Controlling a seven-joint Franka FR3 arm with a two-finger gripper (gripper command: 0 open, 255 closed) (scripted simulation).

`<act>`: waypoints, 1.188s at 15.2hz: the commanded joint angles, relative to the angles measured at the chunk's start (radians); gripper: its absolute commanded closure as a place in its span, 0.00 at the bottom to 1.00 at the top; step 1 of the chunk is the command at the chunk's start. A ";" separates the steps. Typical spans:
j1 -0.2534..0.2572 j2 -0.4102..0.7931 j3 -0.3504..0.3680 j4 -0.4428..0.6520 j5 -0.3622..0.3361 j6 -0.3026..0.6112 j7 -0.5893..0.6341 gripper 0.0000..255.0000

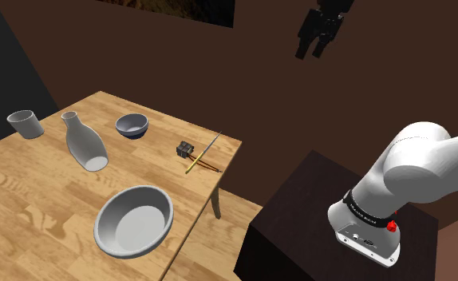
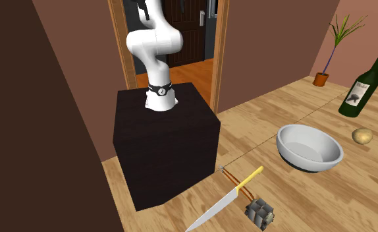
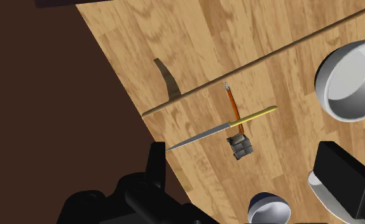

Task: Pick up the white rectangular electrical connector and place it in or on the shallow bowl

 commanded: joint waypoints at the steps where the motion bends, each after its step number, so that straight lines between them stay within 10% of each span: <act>1: 0.000 0.000 0.000 0.000 0.000 0.000 0.000 0.00; 18: 0.074 0.421 0.135 -0.121 -0.001 0.522 0.004 0.00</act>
